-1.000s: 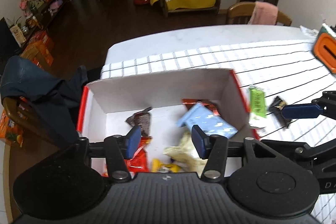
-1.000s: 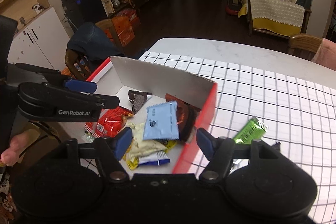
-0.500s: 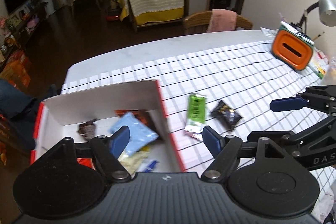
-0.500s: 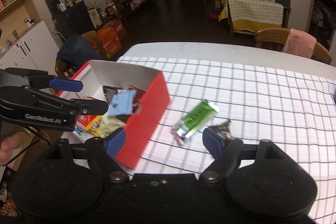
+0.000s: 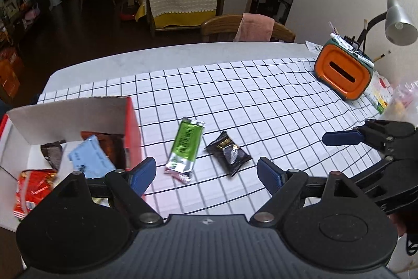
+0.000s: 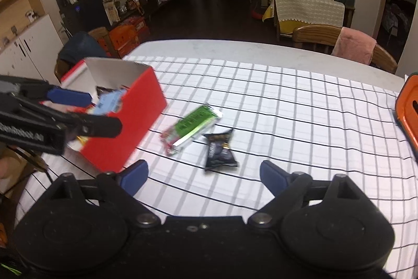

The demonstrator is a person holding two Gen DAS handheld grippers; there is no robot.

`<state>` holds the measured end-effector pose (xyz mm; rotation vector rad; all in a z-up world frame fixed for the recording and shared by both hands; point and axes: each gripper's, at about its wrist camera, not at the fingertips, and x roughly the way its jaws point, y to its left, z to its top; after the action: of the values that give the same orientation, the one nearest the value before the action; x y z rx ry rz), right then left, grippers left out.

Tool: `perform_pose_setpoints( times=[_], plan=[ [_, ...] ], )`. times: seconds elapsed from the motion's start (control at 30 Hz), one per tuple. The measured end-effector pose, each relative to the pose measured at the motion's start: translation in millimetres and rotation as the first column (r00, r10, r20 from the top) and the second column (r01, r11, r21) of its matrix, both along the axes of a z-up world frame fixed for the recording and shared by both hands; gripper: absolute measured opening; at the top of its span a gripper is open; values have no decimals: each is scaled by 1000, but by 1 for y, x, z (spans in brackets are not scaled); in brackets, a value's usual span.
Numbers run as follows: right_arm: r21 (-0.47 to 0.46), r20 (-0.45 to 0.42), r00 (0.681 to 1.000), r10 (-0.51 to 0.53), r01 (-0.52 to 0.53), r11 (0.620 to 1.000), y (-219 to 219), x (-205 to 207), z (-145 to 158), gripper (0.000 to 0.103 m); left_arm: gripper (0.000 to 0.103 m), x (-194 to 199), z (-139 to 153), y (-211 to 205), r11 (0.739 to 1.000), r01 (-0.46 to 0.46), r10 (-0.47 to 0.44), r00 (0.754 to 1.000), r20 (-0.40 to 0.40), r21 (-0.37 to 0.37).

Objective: Organize snacks
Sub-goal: 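Withdraw both grippers from the box back to the remaining snacks, then grasp the black sesame candy bag with the right gripper while the left gripper grasps the green bar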

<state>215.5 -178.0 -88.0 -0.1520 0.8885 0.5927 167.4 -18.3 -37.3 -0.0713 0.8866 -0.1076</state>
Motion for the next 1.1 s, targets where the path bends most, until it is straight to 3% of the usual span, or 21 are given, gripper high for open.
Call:
perform_pose_setpoints(
  times=[0.3, 0.6, 0.97, 1.1],
  plan=[
    [-43, -15, 998, 66, -67, 997, -3, 37, -42, 100, 85, 25, -22, -22, 996, -90, 91, 994, -67, 19],
    [-76, -31, 990, 138, -140, 987, 23, 73, -78, 93, 85, 44, -49, -23, 978, -197, 204, 969, -140, 64],
    [-145, -26, 973, 230, -232, 962, 52, 89, -104, 67, 85, 42, -61, -24, 971, -218, 230, 962, -144, 99],
    [-162, -13, 967, 256, -254, 954, 53, 92, -109, 51, 85, 44, -60, -31, 972, -206, 222, 965, -141, 115]
  ],
)
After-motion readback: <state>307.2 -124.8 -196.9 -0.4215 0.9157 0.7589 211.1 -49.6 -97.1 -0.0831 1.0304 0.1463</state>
